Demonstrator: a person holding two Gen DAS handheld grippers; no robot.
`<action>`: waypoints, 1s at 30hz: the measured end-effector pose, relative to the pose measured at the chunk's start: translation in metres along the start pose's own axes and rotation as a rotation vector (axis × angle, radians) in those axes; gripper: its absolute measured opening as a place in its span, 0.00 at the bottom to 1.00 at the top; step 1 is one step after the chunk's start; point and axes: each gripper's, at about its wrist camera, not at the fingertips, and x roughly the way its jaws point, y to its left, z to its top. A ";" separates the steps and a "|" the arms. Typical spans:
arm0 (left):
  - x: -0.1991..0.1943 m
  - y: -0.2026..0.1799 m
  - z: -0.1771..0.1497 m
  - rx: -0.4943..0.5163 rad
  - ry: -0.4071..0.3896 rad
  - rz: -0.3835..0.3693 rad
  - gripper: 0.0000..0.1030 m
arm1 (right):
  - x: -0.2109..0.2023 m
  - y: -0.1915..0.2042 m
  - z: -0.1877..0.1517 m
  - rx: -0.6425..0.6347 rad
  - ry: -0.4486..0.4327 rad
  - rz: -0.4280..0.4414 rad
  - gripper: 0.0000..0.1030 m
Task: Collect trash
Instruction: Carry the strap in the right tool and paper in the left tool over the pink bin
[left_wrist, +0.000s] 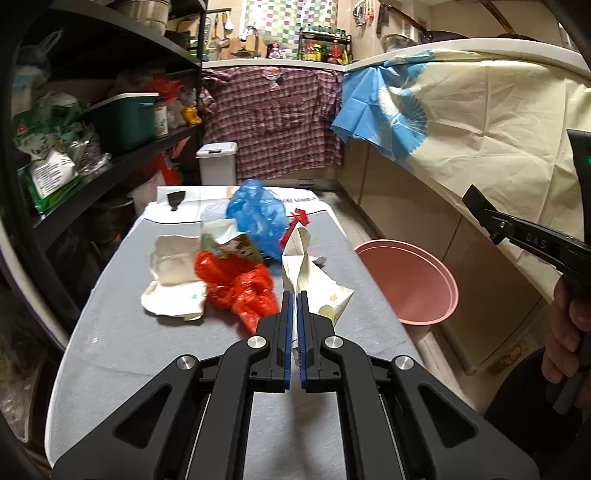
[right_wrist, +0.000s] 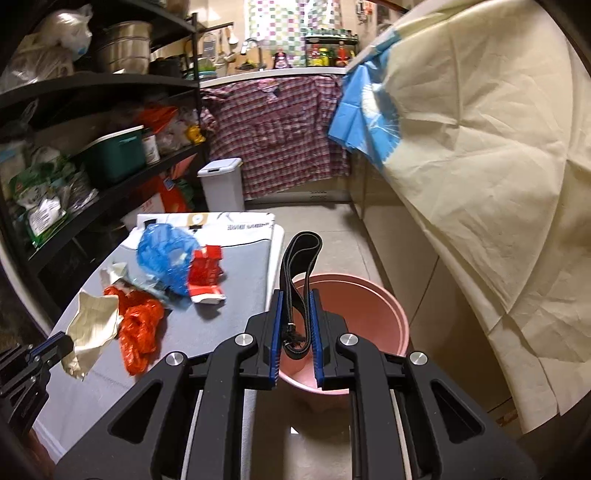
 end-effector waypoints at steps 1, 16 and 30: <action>0.003 -0.003 0.002 0.006 0.001 -0.006 0.03 | 0.003 -0.005 0.001 0.007 0.006 -0.005 0.14; 0.057 -0.053 0.035 0.053 0.016 -0.133 0.03 | 0.043 -0.040 0.027 0.051 0.024 -0.039 0.14; 0.136 -0.097 0.057 0.079 0.068 -0.217 0.03 | 0.091 -0.070 0.023 0.112 0.072 -0.074 0.14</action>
